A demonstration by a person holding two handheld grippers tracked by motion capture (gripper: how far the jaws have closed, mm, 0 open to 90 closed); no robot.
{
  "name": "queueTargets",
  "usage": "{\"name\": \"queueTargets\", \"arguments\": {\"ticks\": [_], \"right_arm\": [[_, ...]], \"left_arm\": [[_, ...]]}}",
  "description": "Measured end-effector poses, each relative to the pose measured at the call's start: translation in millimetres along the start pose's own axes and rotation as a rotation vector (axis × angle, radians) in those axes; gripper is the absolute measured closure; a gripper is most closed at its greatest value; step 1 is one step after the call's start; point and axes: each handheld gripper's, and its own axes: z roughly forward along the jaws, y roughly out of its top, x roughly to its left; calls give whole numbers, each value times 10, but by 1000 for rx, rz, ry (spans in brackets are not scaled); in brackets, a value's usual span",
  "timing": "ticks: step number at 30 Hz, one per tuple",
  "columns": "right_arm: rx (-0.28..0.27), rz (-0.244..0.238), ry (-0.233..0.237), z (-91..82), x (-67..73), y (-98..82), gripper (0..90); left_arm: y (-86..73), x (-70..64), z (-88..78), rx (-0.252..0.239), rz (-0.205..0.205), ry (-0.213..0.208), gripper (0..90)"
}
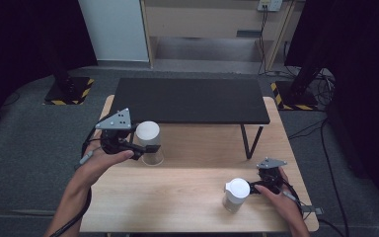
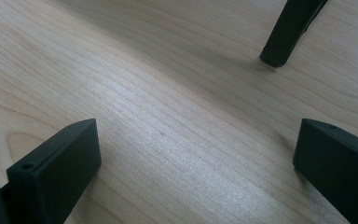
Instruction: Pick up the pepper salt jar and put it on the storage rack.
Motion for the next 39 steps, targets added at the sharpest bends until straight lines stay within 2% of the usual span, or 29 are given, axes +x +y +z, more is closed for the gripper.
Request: {"name": "queueTargets", "arguments": {"ticks": [7, 19, 34, 39], "right_arm": [[0, 1, 0, 0, 1, 0, 14], [0, 1, 1, 0, -1, 0, 14], [0, 2, 2, 0, -4, -1, 14], [0, 2, 3, 0, -5, -1, 14]], "left_arm": [[96, 2, -91, 3, 1, 16, 338], [307, 82, -132, 3, 21, 10, 338], [512, 321, -199, -3, 13, 38, 338], [557, 452, -190, -10, 2, 50, 338]]}}
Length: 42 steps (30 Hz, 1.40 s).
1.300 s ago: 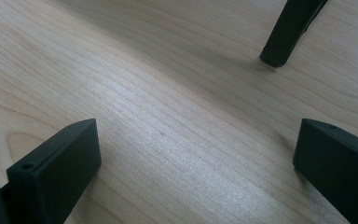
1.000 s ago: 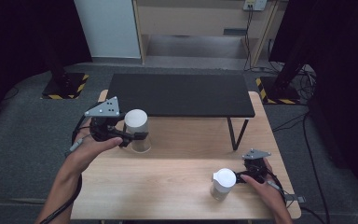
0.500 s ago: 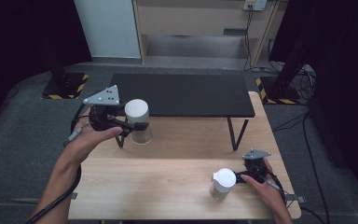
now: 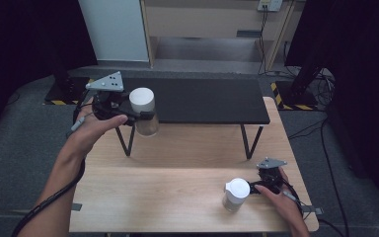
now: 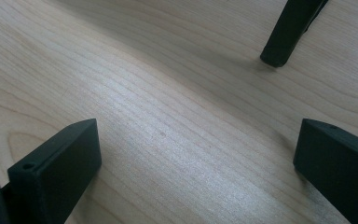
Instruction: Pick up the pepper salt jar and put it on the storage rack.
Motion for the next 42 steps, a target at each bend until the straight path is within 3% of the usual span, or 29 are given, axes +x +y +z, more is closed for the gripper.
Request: {"name": "queueTargets", "arguments": {"ticks": [13, 21, 42], "right_arm": [[0, 0, -1, 0, 1, 0, 14], [-1, -1, -1, 1, 0, -1, 14], [0, 0, -1, 0, 1, 0, 14]], "left_arm": [[124, 299, 113, 2, -4, 23, 338], [112, 457, 231, 24, -19, 27, 338], [32, 595, 329, 14, -58, 36, 337]]}}
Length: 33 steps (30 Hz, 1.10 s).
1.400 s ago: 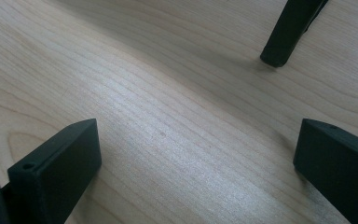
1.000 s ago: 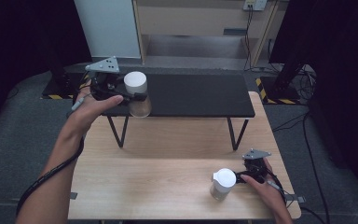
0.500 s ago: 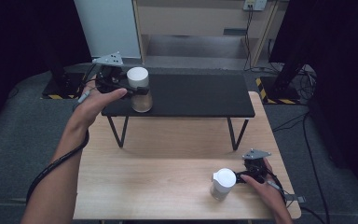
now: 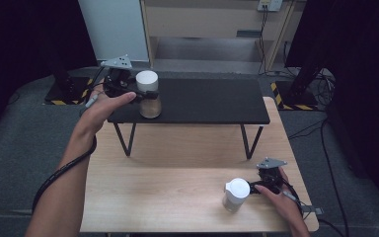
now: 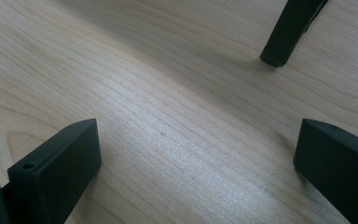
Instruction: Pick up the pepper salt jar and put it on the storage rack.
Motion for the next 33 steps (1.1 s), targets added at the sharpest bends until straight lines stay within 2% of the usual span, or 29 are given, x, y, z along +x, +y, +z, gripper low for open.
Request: {"name": "queueTargets", "arguments": {"ticks": [3, 10, 12, 14, 17, 20, 23, 24, 26, 28, 30, 33], "right_arm": [[0, 0, 0, 0, 1, 0, 14], [0, -1, -1, 0, 2, 0, 14], [0, -1, -1, 0, 2, -1, 14], [0, -1, -1, 0, 2, -1, 14], [-1, -2, -1, 0, 1, -1, 14], [-1, -3, -2, 0, 2, -1, 14], [0, -2, -2, 0, 3, 0, 14], [0, -2, -2, 0, 3, 0, 14], [0, -1, -2, 0, 3, 1, 14], [0, -1, -2, 0, 3, 0, 14], [1, -1, -1, 0, 3, 1, 14], [1, 0, -1, 0, 3, 1, 14]], "left_arm": [[-30, 22, -20, -4, -17, -2, 336], [-34, 32, -22, -8, -23, -8, 328], [-34, 23, -24, -12, -20, -4, 276], [-39, -9, -43, -20, -16, 15, 170], [-36, -40, -85, -19, -6, 31, 113], [-5, -113, -174, 12, 5, 64, 64], [10, -190, -217, 45, 14, 99, 35], [10, -190, -217, 45, 14, 99, 33], [-3, -260, -251, 69, 14, 132, 29], [-8, -284, -265, 77, 15, 141, 28], [-21, -366, -299, 100, 24, 167, 28], [-65, -449, -354, 105, 28, 183, 28]]}}
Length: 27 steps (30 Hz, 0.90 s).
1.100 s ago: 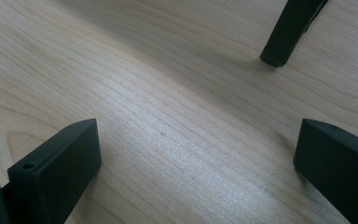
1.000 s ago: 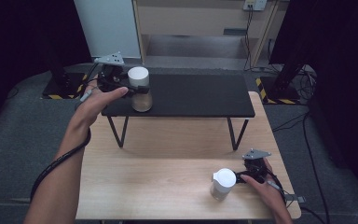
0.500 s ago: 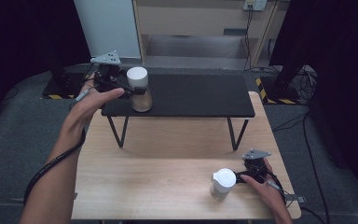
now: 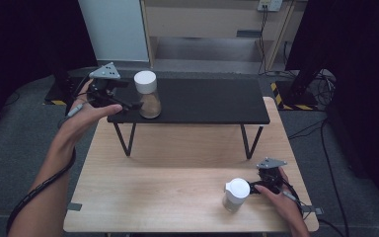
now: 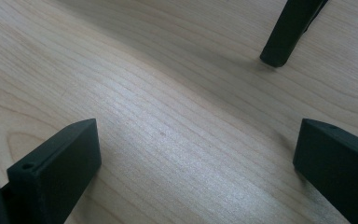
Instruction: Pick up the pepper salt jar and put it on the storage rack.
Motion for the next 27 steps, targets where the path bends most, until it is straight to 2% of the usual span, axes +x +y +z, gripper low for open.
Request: {"name": "queueTargets", "arguments": {"ticks": [4, 5, 9, 13, 15, 16, 20, 27], "right_arm": [[0, -1, 0, 0, -1, 0, 14], [0, -1, 0, 0, -1, 0, 14], [0, -2, 0, 0, -1, 0, 14], [0, 0, 1, 0, -2, 0, 14], [0, 0, 1, 0, -2, 0, 14], [0, 0, 1, 0, -2, 0, 14], [0, 0, 1, 0, -2, 0, 14], [0, 0, 1, 0, -2, 0, 14]], "left_arm": [[-27, -72, -37, 11, 8, 16, 29], [-49, -131, -61, 20, 17, 26, 29], [-108, -227, -110, 23, 32, 29, 30], [-168, -312, -158, 8, 38, 31, 33], [-206, -416, -196, 4, 48, 38, 37], [-206, -416, -196, 4, 48, 38, 37], [-276, -584, -203, 4, 60, 46, 41], [-368, -720, -131, 9, 69, 30, 40]]}}
